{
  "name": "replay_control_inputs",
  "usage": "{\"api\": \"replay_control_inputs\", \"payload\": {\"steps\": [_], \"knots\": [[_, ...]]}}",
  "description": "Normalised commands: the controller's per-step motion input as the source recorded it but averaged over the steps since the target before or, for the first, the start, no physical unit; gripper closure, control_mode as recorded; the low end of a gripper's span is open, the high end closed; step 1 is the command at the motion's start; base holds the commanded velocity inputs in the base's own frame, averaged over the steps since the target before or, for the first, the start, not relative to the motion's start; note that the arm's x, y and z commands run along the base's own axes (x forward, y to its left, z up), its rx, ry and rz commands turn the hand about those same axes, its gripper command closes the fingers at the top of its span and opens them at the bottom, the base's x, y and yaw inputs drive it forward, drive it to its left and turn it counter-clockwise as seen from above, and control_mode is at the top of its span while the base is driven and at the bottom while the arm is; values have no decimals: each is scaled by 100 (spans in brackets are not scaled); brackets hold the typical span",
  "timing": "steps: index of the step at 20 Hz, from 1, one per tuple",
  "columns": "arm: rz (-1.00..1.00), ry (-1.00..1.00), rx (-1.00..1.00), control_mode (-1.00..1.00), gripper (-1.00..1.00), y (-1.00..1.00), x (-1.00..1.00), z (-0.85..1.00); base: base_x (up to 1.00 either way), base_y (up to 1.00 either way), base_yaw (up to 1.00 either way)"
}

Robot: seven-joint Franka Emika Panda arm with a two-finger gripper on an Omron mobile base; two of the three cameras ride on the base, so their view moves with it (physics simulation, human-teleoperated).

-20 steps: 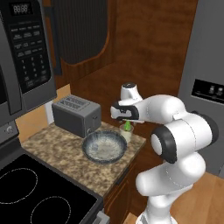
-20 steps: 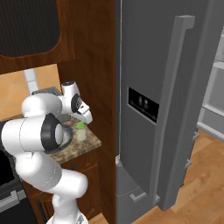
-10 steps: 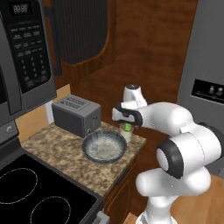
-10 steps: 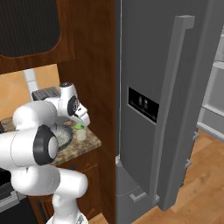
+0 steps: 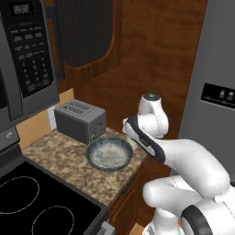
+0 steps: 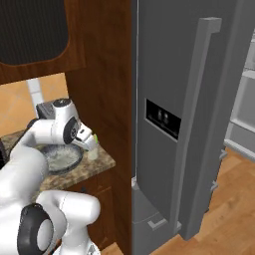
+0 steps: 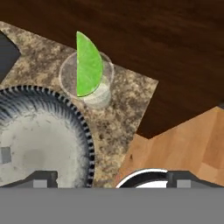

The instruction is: Grab a lemon wedge from the fridge and one ice cube from the ice bowl, and put them in the glass of lemonade.

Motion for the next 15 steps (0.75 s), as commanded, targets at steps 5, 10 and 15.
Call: {"api": "replay_control_inputs", "payload": {"steps": [5,10,15], "knots": [[39,0,-29,-100,-100,-2,-92,100,0,0,0],[24,-2,6,-100,-100,-37,-80,39,0,0,0],[15,-16,14,-100,-100,-14,-71,31,0,0,0]]}}
